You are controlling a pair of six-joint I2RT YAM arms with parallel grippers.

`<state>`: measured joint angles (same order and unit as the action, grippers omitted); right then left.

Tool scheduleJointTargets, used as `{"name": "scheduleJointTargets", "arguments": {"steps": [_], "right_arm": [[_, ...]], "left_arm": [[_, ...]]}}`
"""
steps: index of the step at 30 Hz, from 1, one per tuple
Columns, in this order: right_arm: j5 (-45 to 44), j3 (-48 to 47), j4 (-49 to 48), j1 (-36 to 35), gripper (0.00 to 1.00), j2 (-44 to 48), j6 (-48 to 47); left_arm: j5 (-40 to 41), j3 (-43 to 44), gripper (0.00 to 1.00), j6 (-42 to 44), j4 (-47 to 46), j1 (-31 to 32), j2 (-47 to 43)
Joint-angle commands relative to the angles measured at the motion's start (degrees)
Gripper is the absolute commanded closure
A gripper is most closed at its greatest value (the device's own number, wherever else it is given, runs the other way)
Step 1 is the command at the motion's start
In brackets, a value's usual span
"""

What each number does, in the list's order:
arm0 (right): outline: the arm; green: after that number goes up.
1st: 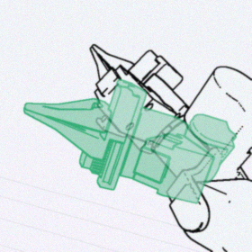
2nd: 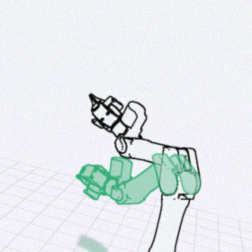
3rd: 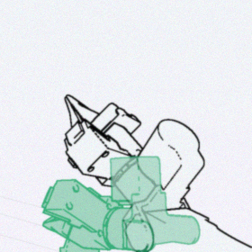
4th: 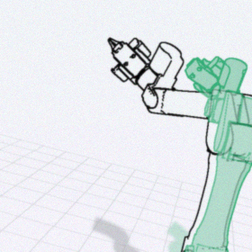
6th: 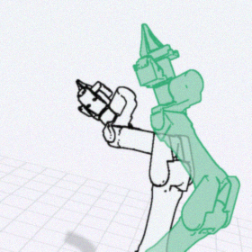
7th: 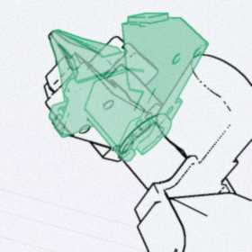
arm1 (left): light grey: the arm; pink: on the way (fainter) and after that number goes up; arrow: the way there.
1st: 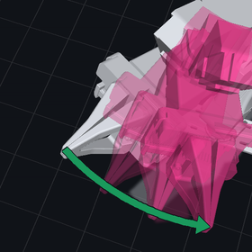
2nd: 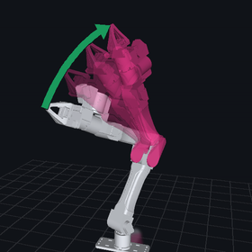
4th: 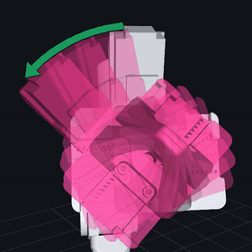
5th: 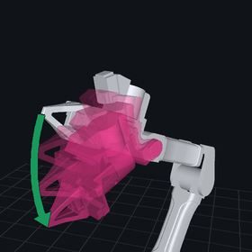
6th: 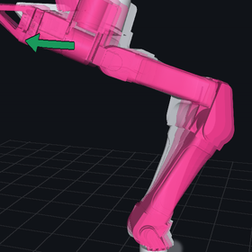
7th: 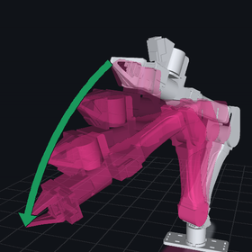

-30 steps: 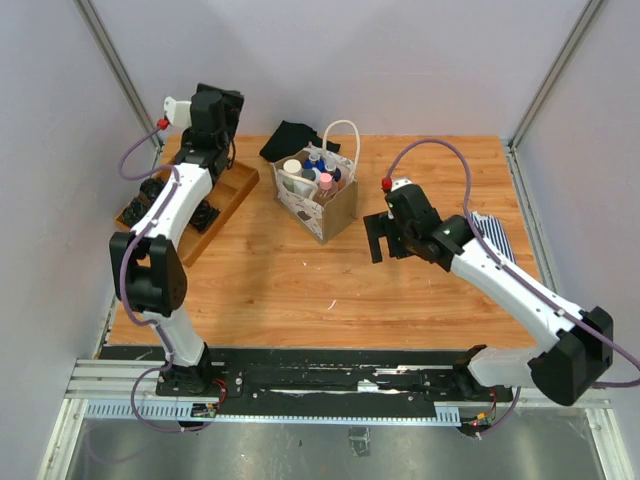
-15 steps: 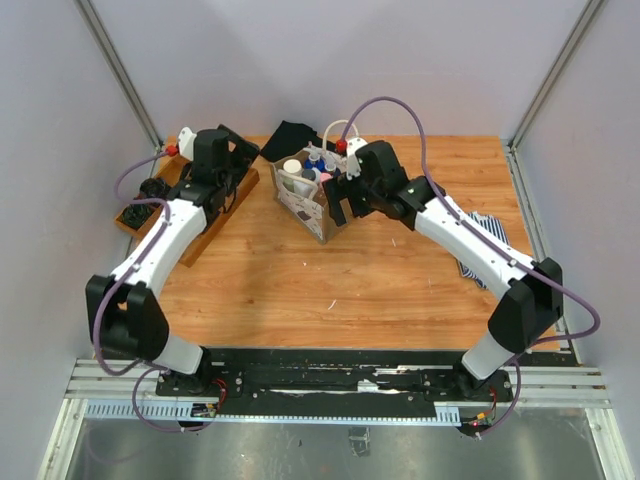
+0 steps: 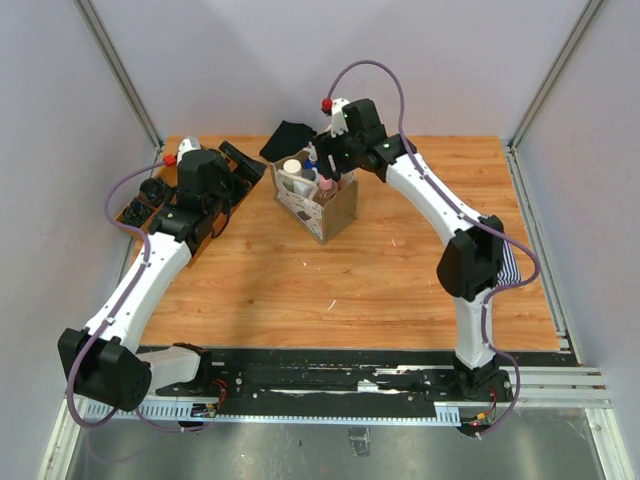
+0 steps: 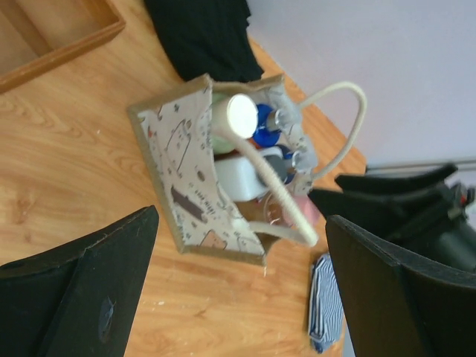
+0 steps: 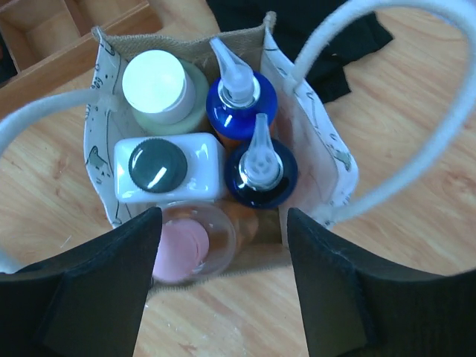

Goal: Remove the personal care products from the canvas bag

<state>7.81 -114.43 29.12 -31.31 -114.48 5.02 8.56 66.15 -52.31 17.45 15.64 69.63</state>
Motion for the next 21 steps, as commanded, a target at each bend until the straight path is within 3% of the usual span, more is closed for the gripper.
{"name": "scheduleJointTargets", "arguments": {"steps": [1, 3, 8, 12, 15, 21], "right_arm": [[4.97, -9.23, 6.78, 0.20, 0.30, -8.95, -2.64], [7.28, -11.99, 9.89, 0.12, 0.27, -11.74, -2.54], [4.95, -8.01, 11.87, -0.68, 0.19, -12.83, -1.46], [3.50, -10.12, 19.11, -0.93, 0.10, -17.47, -0.70], [2.98, -11.33, 25.76, -1.61, 0.10, -20.64, 0.06], [-1.26, 0.38, 30.15, -4.22, 0.10, -14.75, 0.78]], "left_arm": [[-3.01, -3.04, 0.00, 1.13, 1.21, 0.53, -2.38], [-3.06, -3.88, 0.00, 1.00, 1.35, 0.42, -3.19], [-3.60, -4.45, 0.00, 0.40, 1.53, 0.50, -4.12], [-4.54, -4.62, 0.00, -0.45, 1.36, 0.48, -4.35], [-5.34, -5.12, 0.00, -1.01, 1.23, 0.50, -4.65], [-5.84, -6.40, 0.00, -1.39, 1.22, 0.46, -5.04]]}}
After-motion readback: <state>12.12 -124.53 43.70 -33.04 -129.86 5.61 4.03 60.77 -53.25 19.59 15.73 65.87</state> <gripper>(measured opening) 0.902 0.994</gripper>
